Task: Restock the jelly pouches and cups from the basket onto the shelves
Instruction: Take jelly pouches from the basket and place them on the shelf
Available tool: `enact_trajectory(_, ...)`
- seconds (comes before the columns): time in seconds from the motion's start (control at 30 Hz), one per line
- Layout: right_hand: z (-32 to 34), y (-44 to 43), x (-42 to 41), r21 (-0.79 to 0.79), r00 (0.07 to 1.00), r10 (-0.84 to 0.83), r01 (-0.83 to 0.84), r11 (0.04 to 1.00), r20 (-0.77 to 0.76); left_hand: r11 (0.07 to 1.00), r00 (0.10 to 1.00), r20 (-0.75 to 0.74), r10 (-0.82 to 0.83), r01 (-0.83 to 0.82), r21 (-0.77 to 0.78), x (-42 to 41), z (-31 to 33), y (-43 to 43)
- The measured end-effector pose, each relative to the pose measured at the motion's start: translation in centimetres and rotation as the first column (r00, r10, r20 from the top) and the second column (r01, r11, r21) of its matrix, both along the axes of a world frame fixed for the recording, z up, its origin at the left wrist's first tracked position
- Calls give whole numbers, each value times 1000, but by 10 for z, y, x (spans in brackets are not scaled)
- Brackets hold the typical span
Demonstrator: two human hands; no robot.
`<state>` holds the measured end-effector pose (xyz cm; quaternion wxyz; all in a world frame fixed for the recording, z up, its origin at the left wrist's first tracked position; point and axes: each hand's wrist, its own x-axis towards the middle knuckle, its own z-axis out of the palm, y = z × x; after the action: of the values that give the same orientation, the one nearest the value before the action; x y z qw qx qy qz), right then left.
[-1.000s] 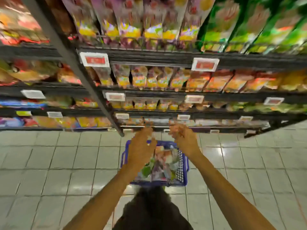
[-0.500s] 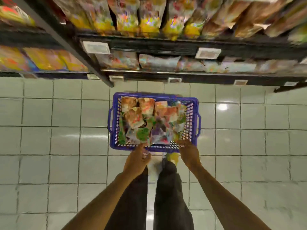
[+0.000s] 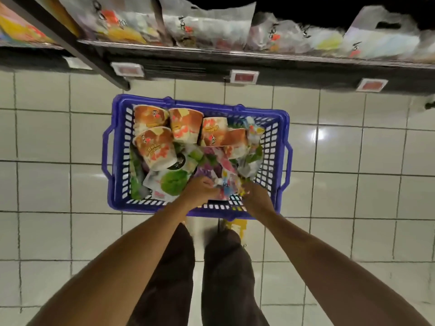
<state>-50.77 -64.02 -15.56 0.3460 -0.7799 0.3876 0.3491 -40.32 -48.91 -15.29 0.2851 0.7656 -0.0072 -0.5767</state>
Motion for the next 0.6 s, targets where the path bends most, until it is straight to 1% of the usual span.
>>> enact_trajectory(0.07, -15, -14, 12, -47, 998, -14, 17, 999, 68, 998, 998, 46, 51, -52, 20, -12, -14, -14)
enact_trajectory(0.13, -25, -30, 28, -87, 987, -75, 87, 992, 142, 997, 993, 116, 30, -38, 65, -26, -22, -27)
enact_trajectory(0.2, -35, -44, 48, -121, 984, -84, 103, 987, 155, 995, 984, 177, 8, -26, 99, -39, -27, -38)
enact_trajectory(0.27, -46, -57, 67, -136, 985, -94, 114, 984, 148, 990, 969, 243, 29, -62, 129, -51, -34, -46)
enact_trajectory(0.33, -57, -66, 82, -96, 955, -222, 244, 965, 198, 977, 948, 306, 86, -140, 160, -59, -39, -52)
enact_trajectory(0.4, -70, -72, 95, -42, 905, -355, 374, 927, 234, 962, 934, 311, 175, -230, 150, -65, -45, -59)
enact_trajectory(0.47, -82, -75, 104, -45, 895, -378, 399, 916, 236, 962, 945, 276, 177, -225, 155, -71, -52, -67)
enact_trajectory(0.5, -86, -76, 106, -79, 893, -380, 408, 909, 240, 964, 949, 264, 171, -216, 153, -75, -56, -69)
enact_trajectory(0.57, -92, -77, 104, -115, 867, -395, 445, 888, 304, 961, 943, 276, 187, -234, 145, -78, -59, -73)
enact_trajectory(0.6, -93, -77, 99, -114, 860, -370, 431, 895, 351, 961, 937, 297, 186, -236, 143, -78, -59, -74)
